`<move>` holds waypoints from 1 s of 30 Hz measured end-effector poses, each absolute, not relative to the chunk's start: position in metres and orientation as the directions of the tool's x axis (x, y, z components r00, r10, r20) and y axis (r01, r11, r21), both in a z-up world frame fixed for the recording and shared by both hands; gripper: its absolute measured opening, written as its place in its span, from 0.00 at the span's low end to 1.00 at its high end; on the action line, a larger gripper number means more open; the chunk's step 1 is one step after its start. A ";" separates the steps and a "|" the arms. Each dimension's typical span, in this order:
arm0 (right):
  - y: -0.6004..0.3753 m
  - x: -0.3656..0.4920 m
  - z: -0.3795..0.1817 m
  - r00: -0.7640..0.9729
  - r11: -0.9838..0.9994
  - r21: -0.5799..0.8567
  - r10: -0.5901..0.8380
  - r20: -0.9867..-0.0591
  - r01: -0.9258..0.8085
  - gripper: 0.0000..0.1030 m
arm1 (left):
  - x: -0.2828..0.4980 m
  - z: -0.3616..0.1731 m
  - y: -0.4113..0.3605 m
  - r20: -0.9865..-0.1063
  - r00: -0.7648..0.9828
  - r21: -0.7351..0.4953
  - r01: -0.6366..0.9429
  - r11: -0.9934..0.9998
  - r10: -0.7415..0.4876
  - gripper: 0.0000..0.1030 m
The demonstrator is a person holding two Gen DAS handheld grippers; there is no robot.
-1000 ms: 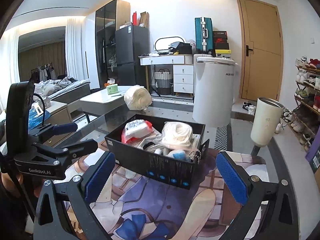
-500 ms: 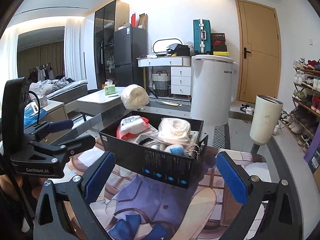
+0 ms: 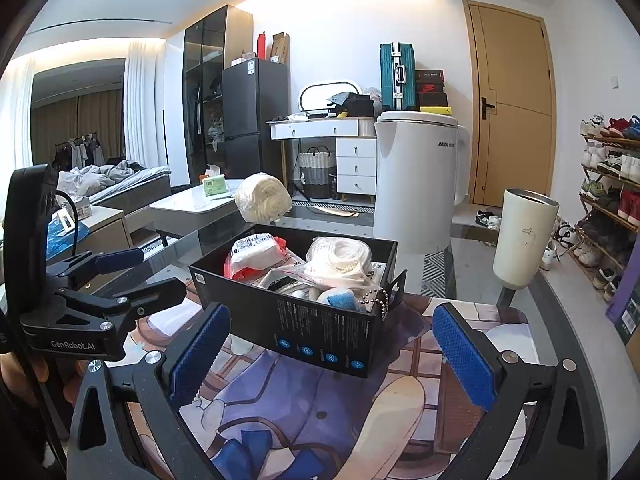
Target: Organize soft objects
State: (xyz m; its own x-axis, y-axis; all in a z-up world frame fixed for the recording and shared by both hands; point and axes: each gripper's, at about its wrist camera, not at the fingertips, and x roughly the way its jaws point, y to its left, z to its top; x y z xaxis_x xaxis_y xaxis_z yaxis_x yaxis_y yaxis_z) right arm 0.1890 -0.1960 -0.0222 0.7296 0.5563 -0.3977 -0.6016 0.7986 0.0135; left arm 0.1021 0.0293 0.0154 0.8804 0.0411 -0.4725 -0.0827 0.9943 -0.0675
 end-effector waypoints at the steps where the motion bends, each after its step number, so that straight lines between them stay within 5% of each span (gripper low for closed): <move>1: -0.197 0.189 -0.022 0.732 0.800 0.015 0.556 -0.393 -0.600 1.00 | 0.102 0.015 0.030 -0.475 0.879 -0.071 -0.083 0.994 0.040 1.00; 30: -0.201 0.183 -0.025 0.766 0.815 -0.001 0.545 -0.342 -0.580 1.00 | 0.101 0.015 0.026 -0.466 0.883 -0.055 -0.085 0.995 0.050 1.00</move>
